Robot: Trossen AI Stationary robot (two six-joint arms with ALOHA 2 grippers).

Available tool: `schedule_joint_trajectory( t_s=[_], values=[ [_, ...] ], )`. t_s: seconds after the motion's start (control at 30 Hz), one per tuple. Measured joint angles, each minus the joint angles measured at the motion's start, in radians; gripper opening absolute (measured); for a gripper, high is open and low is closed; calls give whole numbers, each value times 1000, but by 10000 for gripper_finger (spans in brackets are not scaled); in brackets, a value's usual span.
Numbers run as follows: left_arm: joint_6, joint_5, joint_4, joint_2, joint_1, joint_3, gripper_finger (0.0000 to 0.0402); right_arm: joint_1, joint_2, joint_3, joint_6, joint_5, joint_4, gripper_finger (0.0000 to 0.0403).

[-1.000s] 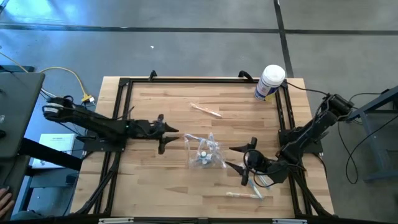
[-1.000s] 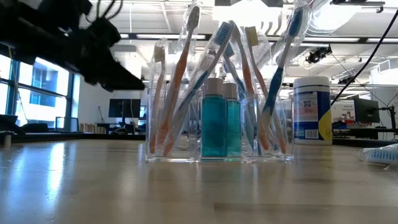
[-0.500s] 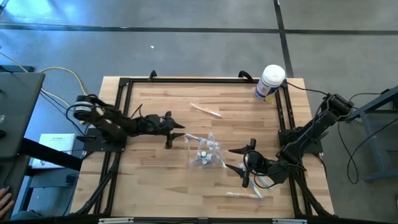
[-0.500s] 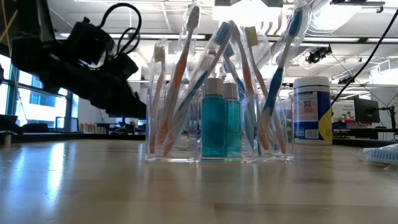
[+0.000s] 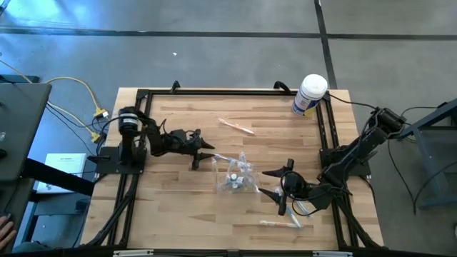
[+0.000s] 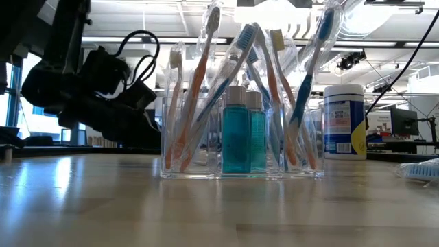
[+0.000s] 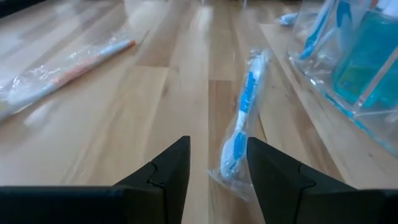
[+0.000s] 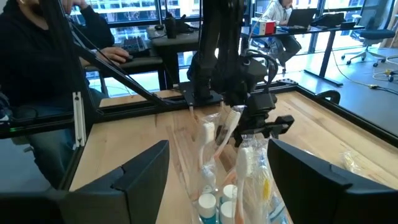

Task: Pick & Place toothbrushing station
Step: Put the blue toothbrush into the transparent organizer

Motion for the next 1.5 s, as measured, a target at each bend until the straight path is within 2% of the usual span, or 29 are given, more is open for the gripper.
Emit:
schedule_joint_trajectory(
  t_s=[0.23,0.43,0.67,0.83,1.1,1.27,1.37,1.5],
  values=[
    [-24,56,48,66,-7,17,154,-22,0,0,0,-23,12,263],
    [-26,33,43,92,-24,30,154,-48,0,0,11,-82,12,263],
    [-25,32,19,93,-24,36,151,-48,0,0,9,-94,11,263],
    [-22,32,16,93,-24,48,115,-48,0,0,8,-94,11,263],
    [-4,32,-6,91,-24,55,13,-48,1,0,8,-98,10,263],
    [-4,27,-6,91,-51,55,4,-48,1,0,8,-98,10,263],
    [17,-70,-8,81,-101,50,4,-47,1,0,7,-98,6,263],
    [80,-416,-26,16,-196,27,3,-44,1,0,10,-106,-7,263]
  ],
)
